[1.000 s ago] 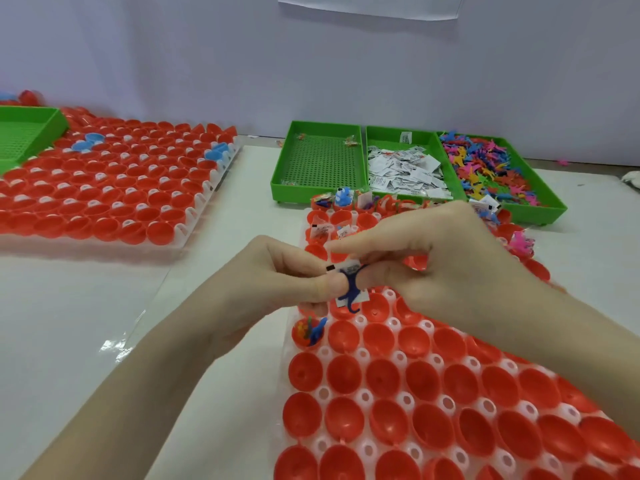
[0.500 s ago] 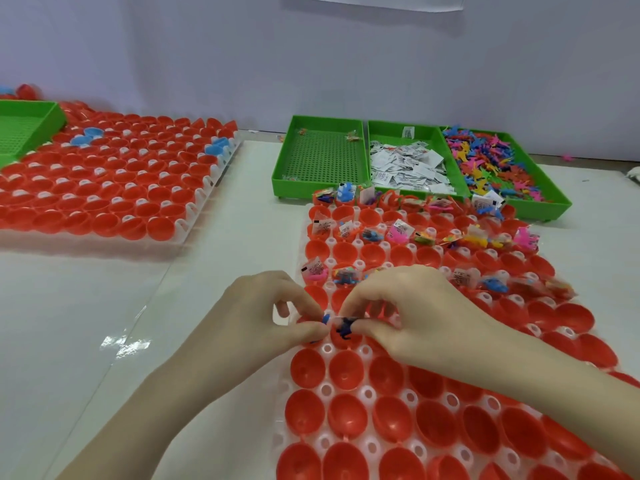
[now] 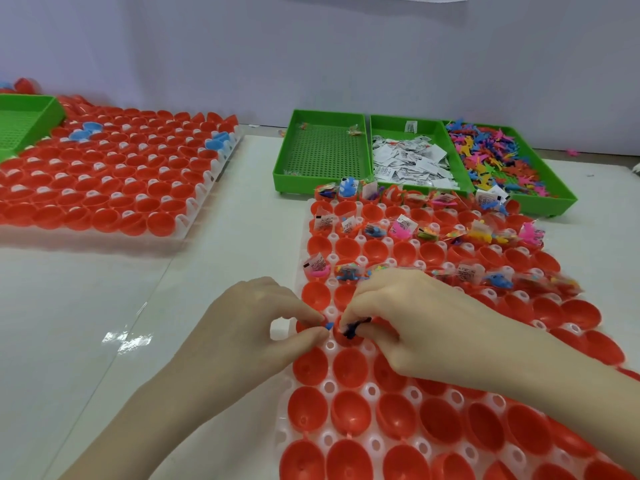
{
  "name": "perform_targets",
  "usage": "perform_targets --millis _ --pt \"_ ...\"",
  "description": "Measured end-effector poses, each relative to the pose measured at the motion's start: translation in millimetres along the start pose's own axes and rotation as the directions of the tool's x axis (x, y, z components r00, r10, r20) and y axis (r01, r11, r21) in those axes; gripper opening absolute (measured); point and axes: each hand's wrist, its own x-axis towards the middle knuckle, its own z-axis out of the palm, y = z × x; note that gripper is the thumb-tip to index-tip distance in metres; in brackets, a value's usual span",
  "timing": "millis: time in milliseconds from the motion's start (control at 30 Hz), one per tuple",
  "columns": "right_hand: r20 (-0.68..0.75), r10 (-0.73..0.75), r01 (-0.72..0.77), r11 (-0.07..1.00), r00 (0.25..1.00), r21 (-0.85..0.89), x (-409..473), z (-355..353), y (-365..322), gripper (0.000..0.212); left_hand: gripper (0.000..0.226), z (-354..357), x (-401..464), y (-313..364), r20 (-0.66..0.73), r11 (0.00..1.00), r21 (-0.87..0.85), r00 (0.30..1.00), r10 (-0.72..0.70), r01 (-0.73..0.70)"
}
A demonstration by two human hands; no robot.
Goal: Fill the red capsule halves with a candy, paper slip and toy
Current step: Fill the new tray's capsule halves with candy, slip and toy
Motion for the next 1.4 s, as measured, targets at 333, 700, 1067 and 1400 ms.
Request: perform_targets --millis 333,700,1067,1400 --pt "0.000 0.080 -0.080 0.997 0.997 -0.023 6.4 -2.4 -4.2 0.020 0.035 2.8 -2.8 2.6 -0.030 0.980 0.181 0.996 0.087 -0.081" --pt "-0.060 0.063 -0.062 0.998 0.996 0.010 4.4 -4.5 1.1 0.026 0.024 -6.8 -4.4 -5.5 0.027 0.999 -0.039 1.000 -0.012 0.013" --pt "-0.308 0.163 -0.116 0.979 0.937 0.165 -12.9 -53.1 35.7 0.023 0.036 -36.9 41.1 -19.8 -0.316 0.931 -0.354 0.926 -0.206 0.086" --pt "-0.488 0.756 -0.619 0.646 0.436 0.448 -22.0 -85.8 245.3 0.026 0.030 -18.1 208.7 -42.6 -0.235 0.963 -0.213 0.947 -0.217 0.168"
